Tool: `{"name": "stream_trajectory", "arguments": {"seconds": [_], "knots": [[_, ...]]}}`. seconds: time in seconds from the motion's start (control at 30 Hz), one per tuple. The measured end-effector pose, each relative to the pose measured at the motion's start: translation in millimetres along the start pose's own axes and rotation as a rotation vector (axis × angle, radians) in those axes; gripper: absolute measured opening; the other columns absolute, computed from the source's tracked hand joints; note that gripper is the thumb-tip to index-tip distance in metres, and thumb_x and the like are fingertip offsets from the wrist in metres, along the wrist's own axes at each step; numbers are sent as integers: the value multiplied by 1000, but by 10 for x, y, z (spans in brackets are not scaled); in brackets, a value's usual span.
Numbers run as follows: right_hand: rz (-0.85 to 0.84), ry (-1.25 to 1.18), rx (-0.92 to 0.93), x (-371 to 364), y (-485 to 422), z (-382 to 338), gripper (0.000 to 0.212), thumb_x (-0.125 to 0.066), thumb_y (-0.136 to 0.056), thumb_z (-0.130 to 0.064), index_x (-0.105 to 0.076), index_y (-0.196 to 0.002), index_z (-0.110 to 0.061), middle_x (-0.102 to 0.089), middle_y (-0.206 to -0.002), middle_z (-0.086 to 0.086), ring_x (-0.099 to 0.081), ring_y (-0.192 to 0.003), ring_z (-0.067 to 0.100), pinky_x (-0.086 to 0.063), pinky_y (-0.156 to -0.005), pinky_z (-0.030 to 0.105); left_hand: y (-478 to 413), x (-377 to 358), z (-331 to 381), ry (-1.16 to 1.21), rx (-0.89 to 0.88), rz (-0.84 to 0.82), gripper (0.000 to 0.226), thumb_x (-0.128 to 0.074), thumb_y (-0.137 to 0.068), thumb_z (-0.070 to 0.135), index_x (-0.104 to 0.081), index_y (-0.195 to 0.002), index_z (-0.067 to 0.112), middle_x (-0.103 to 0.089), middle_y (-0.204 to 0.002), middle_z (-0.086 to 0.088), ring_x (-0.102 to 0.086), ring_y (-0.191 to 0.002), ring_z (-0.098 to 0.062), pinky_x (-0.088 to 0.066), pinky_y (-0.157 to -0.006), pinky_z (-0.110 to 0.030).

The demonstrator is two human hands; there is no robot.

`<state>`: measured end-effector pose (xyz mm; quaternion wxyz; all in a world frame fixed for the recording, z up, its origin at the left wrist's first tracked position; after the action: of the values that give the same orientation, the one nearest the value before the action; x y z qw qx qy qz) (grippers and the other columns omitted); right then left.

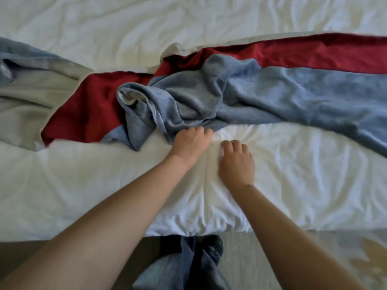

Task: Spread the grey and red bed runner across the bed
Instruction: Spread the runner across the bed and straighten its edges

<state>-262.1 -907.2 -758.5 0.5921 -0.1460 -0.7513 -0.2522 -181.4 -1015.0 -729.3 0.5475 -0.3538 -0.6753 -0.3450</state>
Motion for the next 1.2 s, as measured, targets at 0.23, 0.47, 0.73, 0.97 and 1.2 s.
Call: {"name": "stream_trajectory", "arguments": {"seconds": [0.23, 0.47, 0.73, 0.97, 1.2], "knots": [[-99, 9, 77, -124, 306, -247, 48, -44, -88, -12, -35, -135, -8, -33, -145, 17, -31, -134, 34, -35, -104, 41, 137, -98, -278, 14, -7, -194, 24, -50, -85, 9, -56, -108, 8, -61, -109, -11, -61, -98, -30, -46, -67, -35], [-116, 4, 197, 79, 440, -212, 42, -48, -87, -10, -42, -128, -13, -48, -130, 7, -48, -118, 26, -46, -90, 36, 383, 29, -319, 20, 115, -236, 22, -45, -87, -3, -61, -100, 5, -66, -98, -11, -65, -87, -31, -37, -56, -33], [14, 63, 288, 254, 257, -287, 50, -56, -79, 0, -51, -127, -13, -55, -121, 7, -54, -108, 28, -48, -82, 37, 1003, 78, -906, 0, 30, -93, 23, -77, -48, -10, -60, -55, 4, -56, -53, -13, -58, -44, -29, -40, -36, -26], [25, 264, 279, 251, 96, -386, 25, -61, -78, -7, -62, -101, -15, -58, -100, 4, -56, -90, 25, -38, -69, 32, 871, 6, -498, 21, -179, 66, 7, -59, -73, 6, -63, -73, 11, -60, -67, -7, -61, -60, -27, -47, -50, -32], [34, 244, 270, 194, -80, -536, 16, -61, -80, -23, -62, -92, -13, -59, -94, 7, -57, -84, 27, -32, -58, 31, 471, 138, -268, 107, -180, 121, 17, -74, -52, 8, -60, -58, 13, -58, -53, -4, -56, -40, -24, -40, -37, -23]]}}
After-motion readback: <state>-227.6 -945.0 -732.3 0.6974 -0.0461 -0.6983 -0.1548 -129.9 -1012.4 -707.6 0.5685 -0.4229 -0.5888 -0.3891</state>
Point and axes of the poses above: each hand's wrist, its own y-axis away from the middle knuckle, its own x-axis out of the back of the hand, z = x × y, the point moved 2 cm from there along -y, towards the middle knuckle
